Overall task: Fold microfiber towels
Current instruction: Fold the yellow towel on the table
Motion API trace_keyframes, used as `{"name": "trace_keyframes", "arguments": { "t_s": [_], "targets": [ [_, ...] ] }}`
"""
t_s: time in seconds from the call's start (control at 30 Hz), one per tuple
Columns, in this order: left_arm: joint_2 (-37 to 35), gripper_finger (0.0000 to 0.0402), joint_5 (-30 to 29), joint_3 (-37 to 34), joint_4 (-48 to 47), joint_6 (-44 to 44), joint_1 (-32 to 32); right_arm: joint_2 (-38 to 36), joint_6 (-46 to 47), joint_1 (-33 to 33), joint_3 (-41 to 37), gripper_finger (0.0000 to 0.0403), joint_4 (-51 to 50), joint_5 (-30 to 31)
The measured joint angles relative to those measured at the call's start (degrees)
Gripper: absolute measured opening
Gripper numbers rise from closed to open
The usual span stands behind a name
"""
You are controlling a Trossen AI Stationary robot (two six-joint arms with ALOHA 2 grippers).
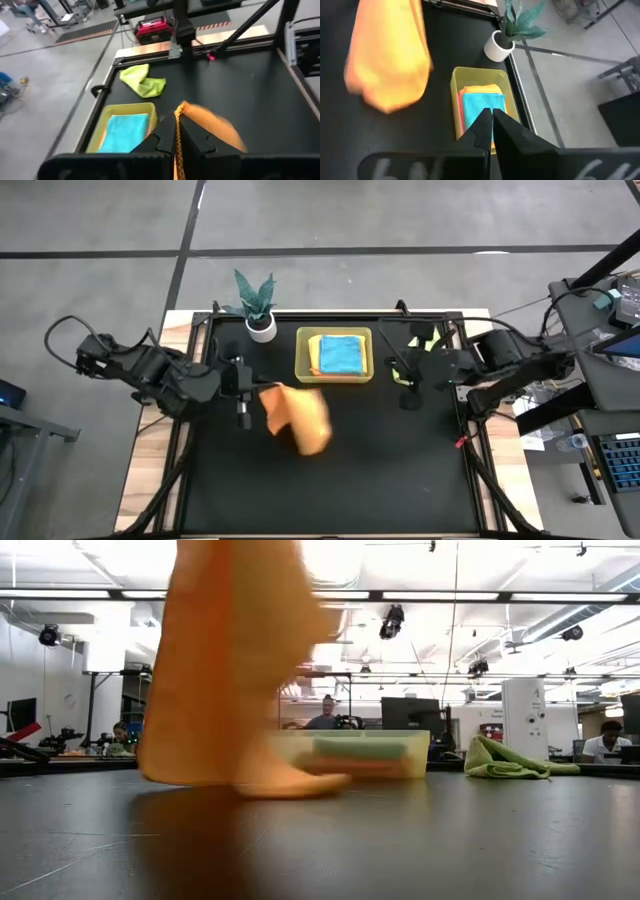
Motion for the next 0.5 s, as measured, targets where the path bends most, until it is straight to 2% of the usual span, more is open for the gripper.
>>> {"name": "trace_keyframes", "arguments": {
  "t_s": [0.17,0.27,0.4,0.5],
  "targets": [
    [0.01,0.0000,3.71,-0.07,0.10,2.01,0.37,0.23,1.14,0.10,0.31,0.0008,-0.56,-2.61],
    [1.06,0.0000,5.99,-0.50,0.20,-0.72,-0.32,0.23,3.92,0.84,-0.22,0.0008,-1.84,-5.85],
    [3.88,0.0000,3.42,-0.70,0.23,-8.80,-0.59,0.20,8.10,1.50,-2.60,0.0008,-0.12,-12.21],
    [6.48,0.0000,-0.11,-0.66,0.36,-11.23,-0.55,0.01,8.56,2.04,-7.64,0.0008,6.01,-15.11]
  ]
}}
